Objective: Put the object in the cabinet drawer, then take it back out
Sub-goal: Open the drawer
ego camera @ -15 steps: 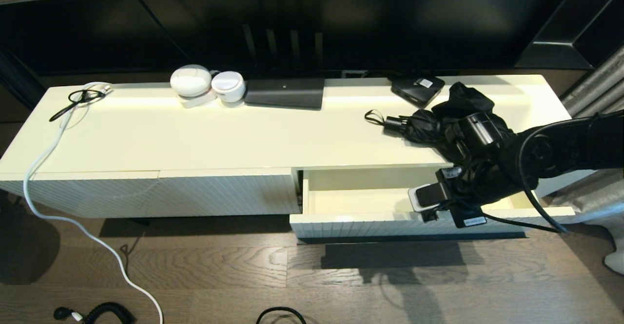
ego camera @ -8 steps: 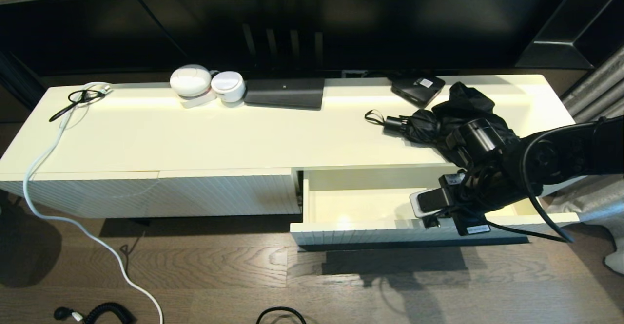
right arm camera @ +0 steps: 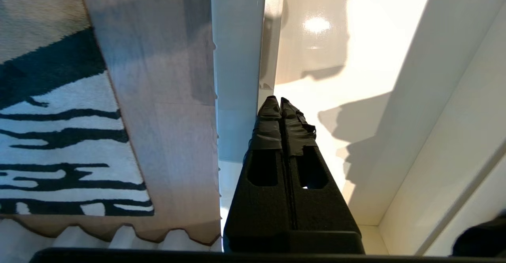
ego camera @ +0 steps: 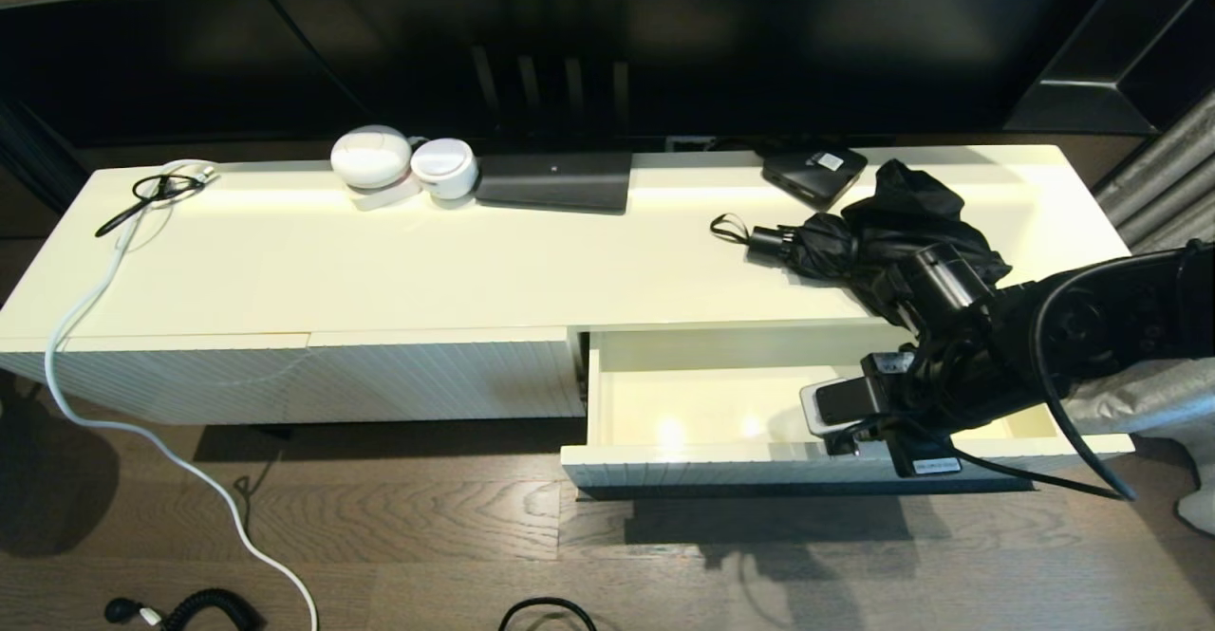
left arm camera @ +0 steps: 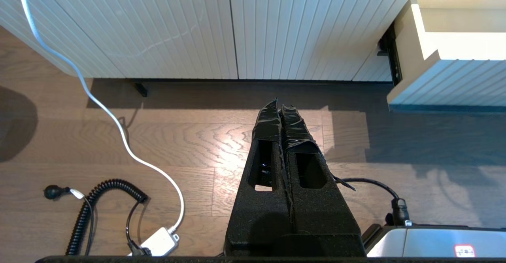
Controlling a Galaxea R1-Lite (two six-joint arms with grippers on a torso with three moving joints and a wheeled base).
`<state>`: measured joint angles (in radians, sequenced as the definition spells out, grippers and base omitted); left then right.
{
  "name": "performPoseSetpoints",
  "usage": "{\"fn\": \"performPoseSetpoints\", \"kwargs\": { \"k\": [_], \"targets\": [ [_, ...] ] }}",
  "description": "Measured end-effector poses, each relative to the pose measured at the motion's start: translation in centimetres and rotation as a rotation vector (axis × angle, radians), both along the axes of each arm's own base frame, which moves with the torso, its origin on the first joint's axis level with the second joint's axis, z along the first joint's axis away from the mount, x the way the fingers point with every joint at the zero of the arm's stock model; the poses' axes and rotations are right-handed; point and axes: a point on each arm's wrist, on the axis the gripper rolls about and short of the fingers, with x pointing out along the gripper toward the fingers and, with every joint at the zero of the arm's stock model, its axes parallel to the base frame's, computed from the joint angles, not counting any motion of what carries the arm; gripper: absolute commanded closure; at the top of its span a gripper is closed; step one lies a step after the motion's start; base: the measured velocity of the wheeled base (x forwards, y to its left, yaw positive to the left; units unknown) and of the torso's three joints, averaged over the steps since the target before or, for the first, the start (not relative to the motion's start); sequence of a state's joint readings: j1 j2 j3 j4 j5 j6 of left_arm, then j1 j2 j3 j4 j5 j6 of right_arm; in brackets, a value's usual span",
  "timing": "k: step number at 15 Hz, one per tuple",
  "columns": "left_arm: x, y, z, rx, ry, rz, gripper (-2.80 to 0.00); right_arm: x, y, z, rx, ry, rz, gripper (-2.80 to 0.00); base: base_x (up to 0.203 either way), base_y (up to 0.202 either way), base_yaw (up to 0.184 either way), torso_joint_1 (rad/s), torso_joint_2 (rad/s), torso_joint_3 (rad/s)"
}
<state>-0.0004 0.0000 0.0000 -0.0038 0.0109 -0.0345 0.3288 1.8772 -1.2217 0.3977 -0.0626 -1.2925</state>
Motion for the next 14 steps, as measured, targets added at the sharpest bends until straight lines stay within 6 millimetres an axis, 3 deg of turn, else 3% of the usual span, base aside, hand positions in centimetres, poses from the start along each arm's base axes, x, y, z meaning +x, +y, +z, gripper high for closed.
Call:
{"fn": "performPoseSetpoints", "kwargs": {
  "k": [14],
  "targets": [
    [0.0,0.0,0.0,0.000,0.000,-0.001,0.00,-2.5,-0.8,-1.7,-0.002,0.037,-0.005,0.00,0.000,0.000,0.000,0.000,0.00,0.000]
  ]
}}
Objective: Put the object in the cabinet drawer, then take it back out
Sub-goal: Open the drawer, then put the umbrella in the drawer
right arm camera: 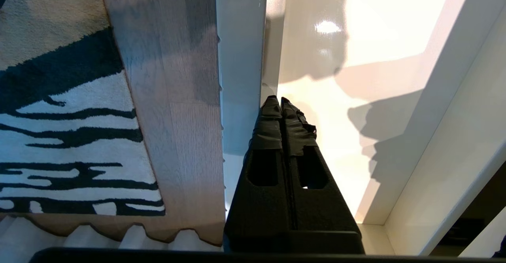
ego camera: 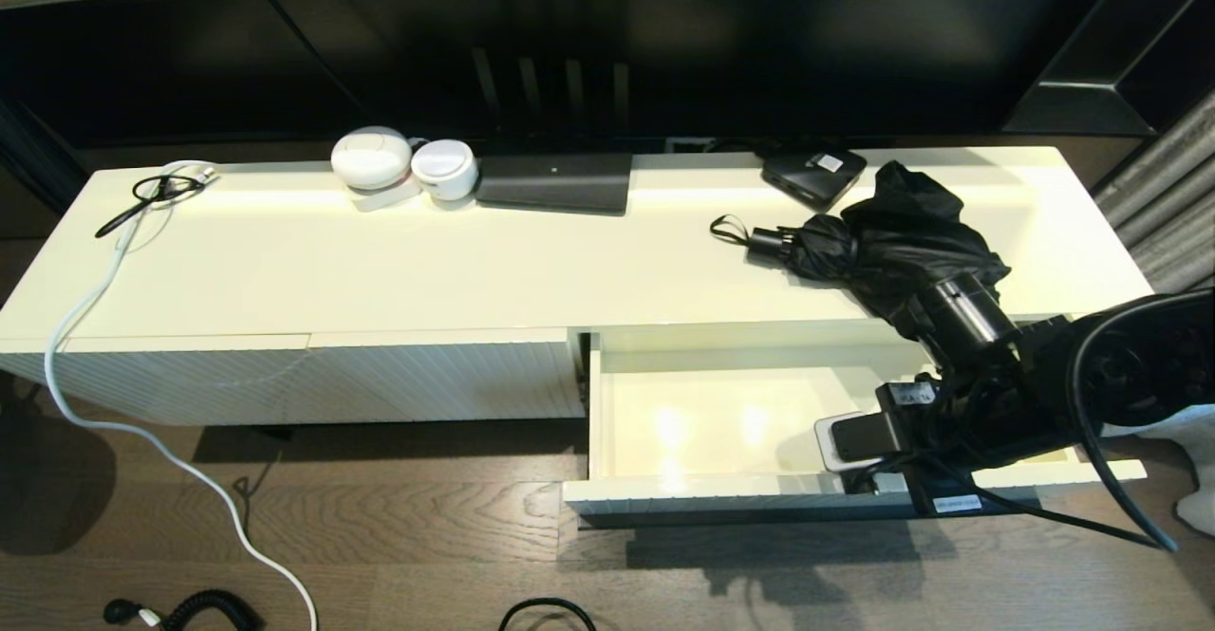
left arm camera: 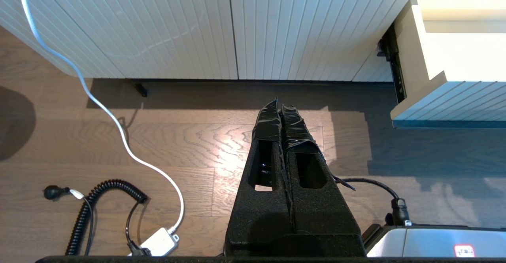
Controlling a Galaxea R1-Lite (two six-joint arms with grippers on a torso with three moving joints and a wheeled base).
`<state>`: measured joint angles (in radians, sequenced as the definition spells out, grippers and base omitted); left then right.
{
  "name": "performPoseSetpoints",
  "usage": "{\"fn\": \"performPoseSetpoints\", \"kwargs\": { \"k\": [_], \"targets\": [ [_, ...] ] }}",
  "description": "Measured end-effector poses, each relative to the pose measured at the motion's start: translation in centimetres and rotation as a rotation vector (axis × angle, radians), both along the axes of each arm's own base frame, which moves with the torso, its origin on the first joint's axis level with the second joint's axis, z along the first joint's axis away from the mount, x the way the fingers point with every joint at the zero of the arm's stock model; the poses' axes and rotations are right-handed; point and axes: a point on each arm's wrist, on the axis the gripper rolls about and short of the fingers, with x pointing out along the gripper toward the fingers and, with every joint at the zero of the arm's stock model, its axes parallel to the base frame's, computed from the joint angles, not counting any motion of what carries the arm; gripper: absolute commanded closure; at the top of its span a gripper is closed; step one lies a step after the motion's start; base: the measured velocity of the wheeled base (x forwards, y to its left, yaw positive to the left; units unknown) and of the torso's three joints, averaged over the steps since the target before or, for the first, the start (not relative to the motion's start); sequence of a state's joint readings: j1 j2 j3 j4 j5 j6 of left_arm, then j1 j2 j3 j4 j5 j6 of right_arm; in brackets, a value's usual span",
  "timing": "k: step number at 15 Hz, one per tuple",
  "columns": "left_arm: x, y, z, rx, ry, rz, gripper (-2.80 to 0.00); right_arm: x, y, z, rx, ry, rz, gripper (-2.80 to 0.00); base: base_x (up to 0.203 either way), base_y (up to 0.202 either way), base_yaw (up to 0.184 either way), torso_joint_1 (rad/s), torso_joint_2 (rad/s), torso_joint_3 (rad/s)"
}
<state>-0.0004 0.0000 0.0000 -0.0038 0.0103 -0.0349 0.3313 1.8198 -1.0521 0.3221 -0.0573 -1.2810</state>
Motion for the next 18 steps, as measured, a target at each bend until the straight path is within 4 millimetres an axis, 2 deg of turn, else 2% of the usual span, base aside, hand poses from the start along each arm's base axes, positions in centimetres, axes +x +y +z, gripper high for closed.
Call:
{"fn": "performPoseSetpoints", "kwargs": {
  "k": [4,7,9,15,18],
  "targets": [
    [0.0,0.0,0.0,0.000,0.000,0.000,0.00,-0.3,-0.1,0.1,0.002,0.003,-0.010,0.00,0.000,0.000,0.000,0.000,0.00,0.000],
    [0.0,0.0,0.0,0.000,0.000,0.000,0.00,-1.0,-0.3,1.6,0.000,-0.020,-0.007,0.00,0.000,0.000,0.000,0.000,0.00,0.000],
    [0.0,0.0,0.0,0.000,0.000,0.001,0.00,-1.5,-0.5,3.2,0.012,-0.064,-0.005,0.00,0.000,0.000,0.000,0.000,0.00,0.000],
    [0.0,0.0,0.0,0.000,0.000,0.000,0.00,-6.3,-1.0,9.3,0.024,-0.266,0.035,0.00,0.000,0.000,0.000,0.000,0.00,0.000],
    [0.0,0.0,0.0,0.000,0.000,0.000,0.00,-7.8,-1.7,12.4,-0.016,-0.375,0.072,0.00,0.000,0.000,0.000,0.000,0.00,0.000]
  ]
}}
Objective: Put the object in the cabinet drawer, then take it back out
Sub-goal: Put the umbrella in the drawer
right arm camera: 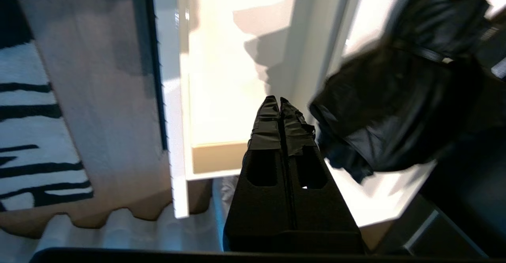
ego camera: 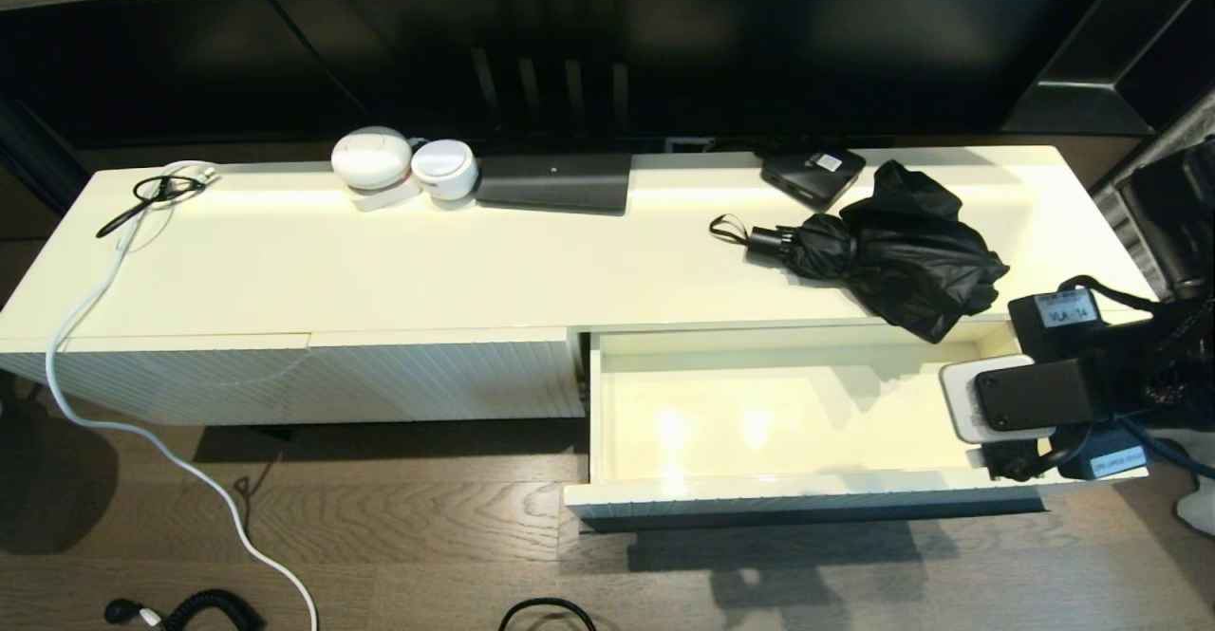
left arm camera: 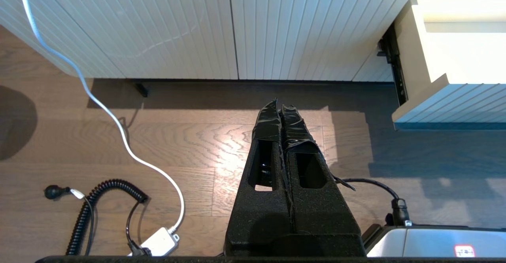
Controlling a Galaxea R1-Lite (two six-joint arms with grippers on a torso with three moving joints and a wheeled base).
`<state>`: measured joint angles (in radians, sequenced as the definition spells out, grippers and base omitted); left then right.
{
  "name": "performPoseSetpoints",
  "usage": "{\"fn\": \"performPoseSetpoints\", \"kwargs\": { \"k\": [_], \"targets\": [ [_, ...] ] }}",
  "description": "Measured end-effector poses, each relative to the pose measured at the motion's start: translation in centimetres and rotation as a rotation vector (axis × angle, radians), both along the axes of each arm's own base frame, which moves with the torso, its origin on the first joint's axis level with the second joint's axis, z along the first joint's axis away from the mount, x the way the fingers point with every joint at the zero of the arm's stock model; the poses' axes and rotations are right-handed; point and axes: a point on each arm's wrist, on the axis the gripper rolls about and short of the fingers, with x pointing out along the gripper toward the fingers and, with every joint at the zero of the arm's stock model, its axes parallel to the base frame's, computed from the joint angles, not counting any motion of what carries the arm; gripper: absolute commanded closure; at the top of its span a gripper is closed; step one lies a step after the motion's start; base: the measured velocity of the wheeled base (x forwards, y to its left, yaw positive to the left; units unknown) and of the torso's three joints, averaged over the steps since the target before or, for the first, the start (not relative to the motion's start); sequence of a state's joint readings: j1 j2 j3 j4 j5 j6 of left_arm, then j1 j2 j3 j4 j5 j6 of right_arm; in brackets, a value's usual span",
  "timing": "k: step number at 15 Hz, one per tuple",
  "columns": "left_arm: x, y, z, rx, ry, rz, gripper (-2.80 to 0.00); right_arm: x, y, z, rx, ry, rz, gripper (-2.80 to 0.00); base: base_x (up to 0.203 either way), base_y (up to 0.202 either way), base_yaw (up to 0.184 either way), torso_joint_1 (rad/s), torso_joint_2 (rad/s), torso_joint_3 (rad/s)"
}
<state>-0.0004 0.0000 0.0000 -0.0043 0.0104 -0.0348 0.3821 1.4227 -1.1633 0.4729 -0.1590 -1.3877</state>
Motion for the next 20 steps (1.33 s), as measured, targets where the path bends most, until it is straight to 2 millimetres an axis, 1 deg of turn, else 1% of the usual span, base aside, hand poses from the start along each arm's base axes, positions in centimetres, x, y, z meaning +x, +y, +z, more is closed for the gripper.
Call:
{"fn": "performPoseSetpoints", "kwargs": {
  "k": [1,3,5,9,15,20],
  "targets": [
    [0.0,0.0,0.0,0.001,0.000,0.000,0.00,-0.2,-0.2,0.8,-0.010,-0.032,0.001,0.00,0.000,0.000,0.000,0.000,0.00,0.000],
    [0.0,0.0,0.0,0.000,0.000,0.000,0.00,0.1,-0.7,2.2,-0.047,-0.098,-0.015,0.00,0.000,0.000,0.000,0.000,0.00,0.000],
    [0.0,0.0,0.0,0.000,0.000,0.000,0.00,0.7,-1.2,2.8,-0.068,-0.128,-0.026,0.00,0.000,0.000,0.000,0.000,0.00,0.000],
    [0.0,0.0,0.0,0.000,0.000,0.000,0.00,3.5,-1.5,2.6,-0.086,-0.180,-0.054,0.00,0.000,0.000,0.000,0.000,0.00,0.000],
    [0.0,0.0,0.0,0.000,0.000,0.000,0.00,7.3,-0.9,2.3,-0.097,-0.168,-0.062,0.00,0.000,0.000,0.000,0.000,0.00,0.000],
    [0.0,0.0,0.0,0.000,0.000,0.000,0.00,9.0,-0.4,1.8,-0.090,-0.158,-0.073,0.00,0.000,0.000,0.000,0.000,0.00,0.000]
  ]
}}
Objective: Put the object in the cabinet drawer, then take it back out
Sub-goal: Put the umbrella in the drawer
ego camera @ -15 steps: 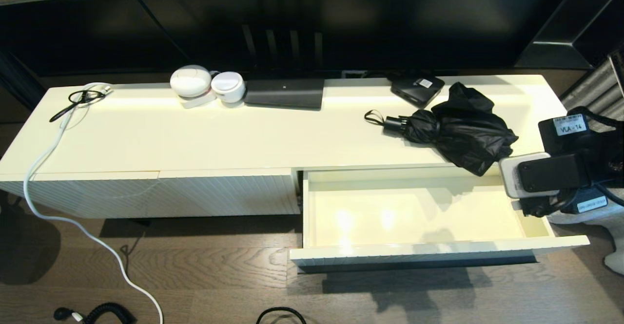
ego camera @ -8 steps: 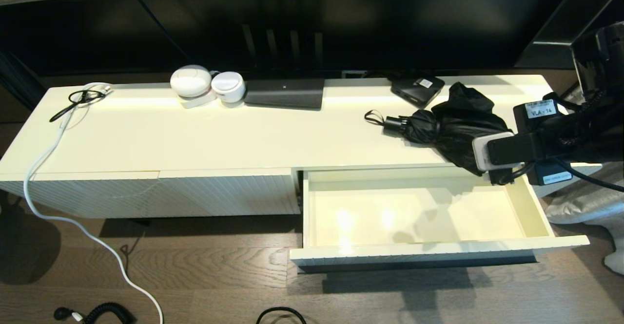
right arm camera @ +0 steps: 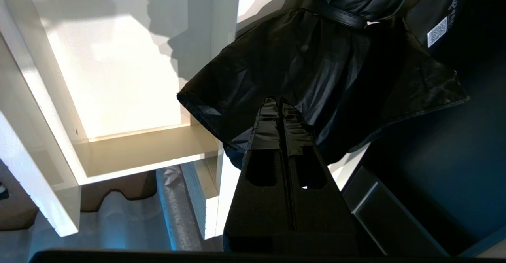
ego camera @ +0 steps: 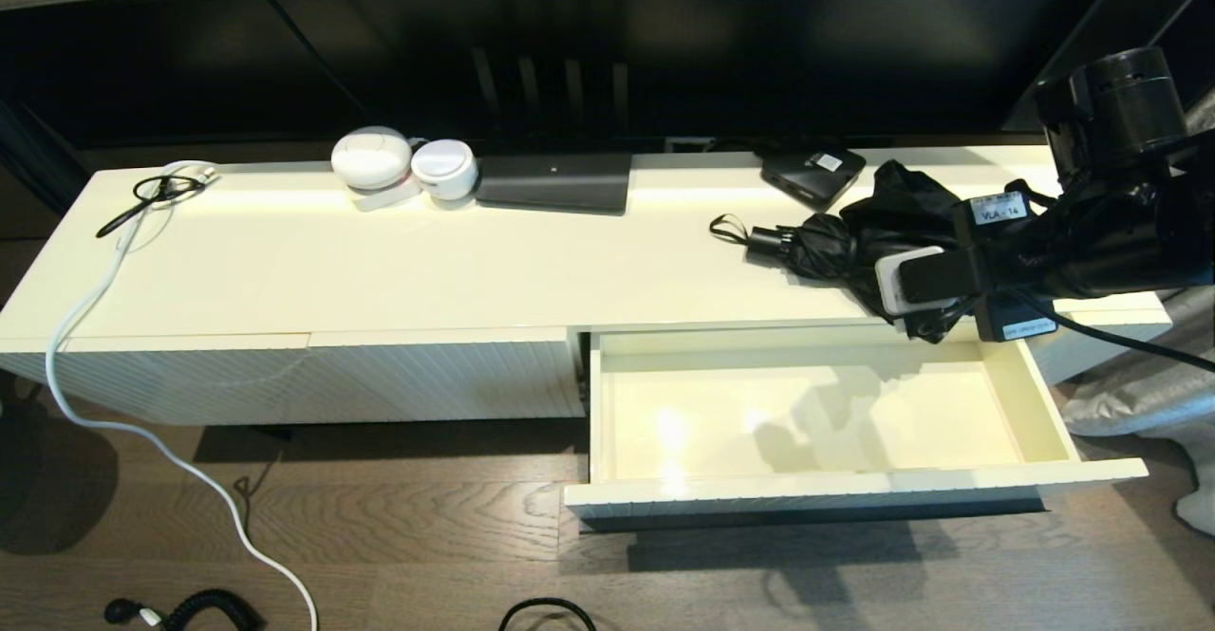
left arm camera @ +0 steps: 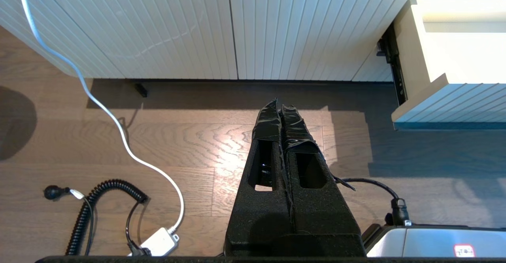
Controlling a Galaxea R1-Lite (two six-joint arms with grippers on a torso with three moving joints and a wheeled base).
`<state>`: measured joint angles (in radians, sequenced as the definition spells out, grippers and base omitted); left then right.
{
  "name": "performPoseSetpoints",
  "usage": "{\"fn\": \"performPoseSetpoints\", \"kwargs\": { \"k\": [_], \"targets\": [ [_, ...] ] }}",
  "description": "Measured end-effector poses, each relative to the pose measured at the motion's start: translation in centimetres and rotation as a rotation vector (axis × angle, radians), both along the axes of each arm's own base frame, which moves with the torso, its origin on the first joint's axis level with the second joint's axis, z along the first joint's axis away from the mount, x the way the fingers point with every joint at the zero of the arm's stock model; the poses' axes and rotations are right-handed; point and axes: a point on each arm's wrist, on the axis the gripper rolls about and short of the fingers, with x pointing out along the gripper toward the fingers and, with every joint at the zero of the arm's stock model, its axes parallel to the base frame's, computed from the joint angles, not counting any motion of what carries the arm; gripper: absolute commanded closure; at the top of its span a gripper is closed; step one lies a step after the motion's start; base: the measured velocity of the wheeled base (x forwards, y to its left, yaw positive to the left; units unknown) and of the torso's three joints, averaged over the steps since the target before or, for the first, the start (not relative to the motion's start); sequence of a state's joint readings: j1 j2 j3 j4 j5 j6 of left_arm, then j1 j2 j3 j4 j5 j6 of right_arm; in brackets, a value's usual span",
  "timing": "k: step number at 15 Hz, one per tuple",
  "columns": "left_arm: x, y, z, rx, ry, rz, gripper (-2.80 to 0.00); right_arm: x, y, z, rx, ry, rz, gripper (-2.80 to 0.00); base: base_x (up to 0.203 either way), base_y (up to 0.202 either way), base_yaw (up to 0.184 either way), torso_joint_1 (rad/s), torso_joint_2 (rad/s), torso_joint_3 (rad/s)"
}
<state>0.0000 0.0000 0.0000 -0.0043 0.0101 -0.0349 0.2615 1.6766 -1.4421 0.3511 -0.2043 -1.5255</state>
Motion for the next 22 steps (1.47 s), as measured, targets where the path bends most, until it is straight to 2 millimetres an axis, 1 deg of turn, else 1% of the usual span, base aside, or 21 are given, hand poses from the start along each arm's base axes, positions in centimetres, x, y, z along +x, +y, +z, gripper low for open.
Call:
{"fn": "performPoseSetpoints", "kwargs": {
  "k": [4,7,11,14,15,22],
  "targets": [
    [0.00,0.00,0.00,0.000,0.000,0.000,0.00,0.23,-0.04,-0.54,-0.001,0.014,-0.035,0.00,0.000,0.000,0.000,0.000,0.00,0.000],
    [0.00,0.00,0.00,0.000,0.000,0.000,0.00,0.09,-0.08,-0.47,0.014,0.012,-0.046,0.00,0.000,0.000,0.000,0.000,0.00,0.000],
    [0.00,0.00,0.00,0.000,0.000,0.000,0.00,0.09,-0.08,-0.26,0.110,0.011,-0.110,0.00,0.000,0.000,0.000,0.000,0.00,0.000],
    [0.00,0.00,0.00,0.000,0.000,0.000,0.00,0.13,-0.07,0.02,0.126,0.018,-0.123,0.00,0.000,0.000,0.000,0.000,0.00,0.000],
    [0.00,0.00,0.00,0.000,0.000,0.000,0.00,0.15,-0.07,0.09,0.136,0.020,-0.132,-2.80,0.000,0.000,0.000,0.000,0.00,0.000],
    [0.00,0.00,0.00,0.000,0.000,0.001,0.00,0.55,0.02,0.29,0.169,0.049,-0.174,-2.80,0.000,0.000,0.000,0.000,0.00,0.000]
  ]
}}
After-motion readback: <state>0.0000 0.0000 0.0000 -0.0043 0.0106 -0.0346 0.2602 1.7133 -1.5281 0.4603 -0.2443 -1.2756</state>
